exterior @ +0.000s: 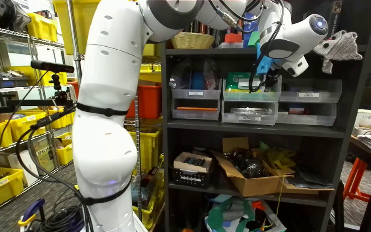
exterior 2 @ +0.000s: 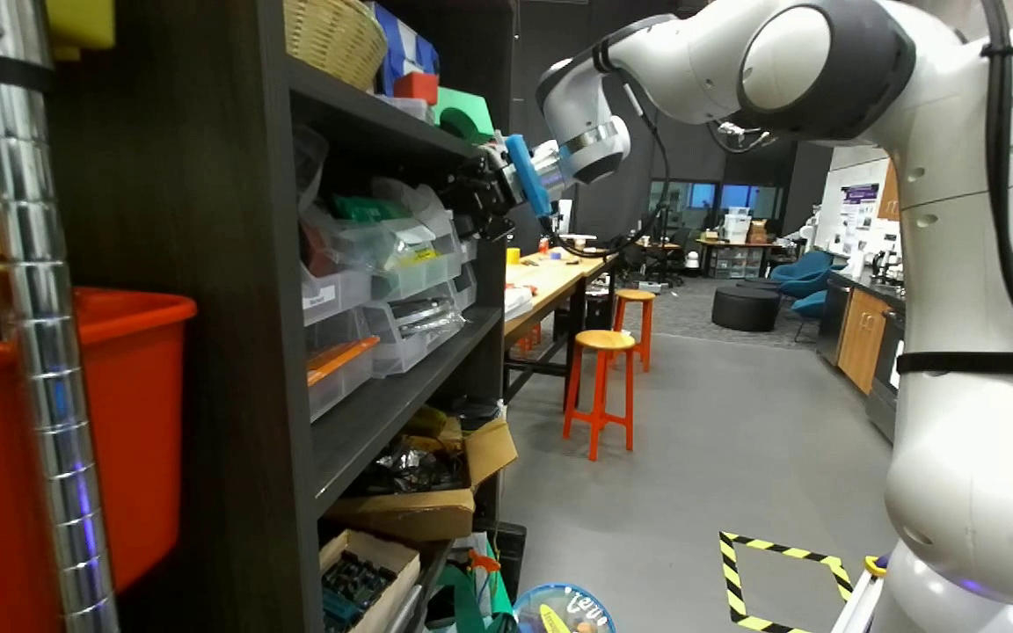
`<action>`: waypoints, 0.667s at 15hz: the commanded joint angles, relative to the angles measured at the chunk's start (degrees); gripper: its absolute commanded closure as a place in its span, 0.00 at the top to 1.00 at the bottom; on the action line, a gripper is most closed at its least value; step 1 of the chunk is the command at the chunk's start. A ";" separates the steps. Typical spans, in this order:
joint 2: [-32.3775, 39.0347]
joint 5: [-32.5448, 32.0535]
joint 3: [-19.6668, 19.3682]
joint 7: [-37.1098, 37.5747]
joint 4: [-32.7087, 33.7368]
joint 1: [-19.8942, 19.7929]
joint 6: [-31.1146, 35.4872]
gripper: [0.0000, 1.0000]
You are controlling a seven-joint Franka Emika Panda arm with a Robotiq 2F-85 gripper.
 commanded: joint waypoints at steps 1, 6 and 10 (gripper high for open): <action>2.80 1.08 0.90 2.60 4.18 -0.67 -0.25 1.00; 5.33 0.70 1.35 4.64 7.84 -0.78 -0.27 1.00; 6.93 0.52 1.53 5.83 9.87 -0.89 -0.24 1.00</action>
